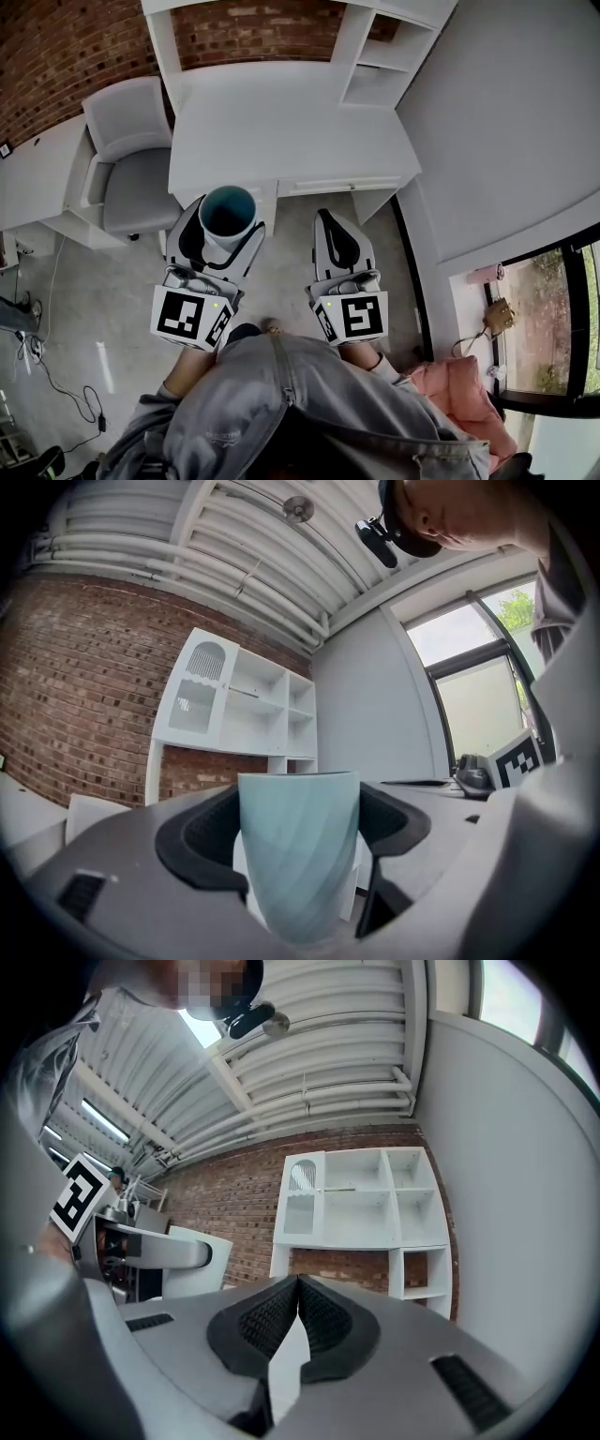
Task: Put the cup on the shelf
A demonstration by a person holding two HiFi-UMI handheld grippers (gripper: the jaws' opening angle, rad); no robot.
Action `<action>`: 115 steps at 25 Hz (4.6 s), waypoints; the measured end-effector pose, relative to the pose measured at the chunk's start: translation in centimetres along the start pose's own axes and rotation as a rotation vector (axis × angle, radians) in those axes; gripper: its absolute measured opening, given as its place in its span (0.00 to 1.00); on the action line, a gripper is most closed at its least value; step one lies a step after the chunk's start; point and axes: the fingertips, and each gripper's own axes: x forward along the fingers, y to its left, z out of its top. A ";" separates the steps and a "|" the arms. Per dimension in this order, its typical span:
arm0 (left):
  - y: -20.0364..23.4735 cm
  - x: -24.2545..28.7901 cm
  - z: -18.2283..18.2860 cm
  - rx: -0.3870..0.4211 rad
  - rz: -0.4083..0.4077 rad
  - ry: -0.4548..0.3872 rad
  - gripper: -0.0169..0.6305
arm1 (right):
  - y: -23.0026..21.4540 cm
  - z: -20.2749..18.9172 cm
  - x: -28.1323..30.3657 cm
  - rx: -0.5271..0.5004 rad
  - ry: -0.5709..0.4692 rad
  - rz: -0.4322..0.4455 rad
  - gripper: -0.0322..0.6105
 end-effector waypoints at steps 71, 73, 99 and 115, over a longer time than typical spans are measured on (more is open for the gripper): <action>21.8 38.9 0.3 -0.010 -0.184 0.001 0.61 | -15.8 -4.7 39.5 -0.060 -0.001 -0.034 0.09; 21.6 39.6 1.1 -0.020 -0.175 -0.007 0.61 | -16.5 -4.2 40.1 -0.055 -0.013 -0.012 0.09; 24.1 48.0 12.0 0.080 -0.086 -0.104 0.61 | -19.6 4.6 48.4 -0.105 -0.174 0.174 0.09; 25.5 53.5 17.2 0.125 -0.001 -0.156 0.61 | -22.6 7.6 52.3 -0.135 -0.222 0.223 0.09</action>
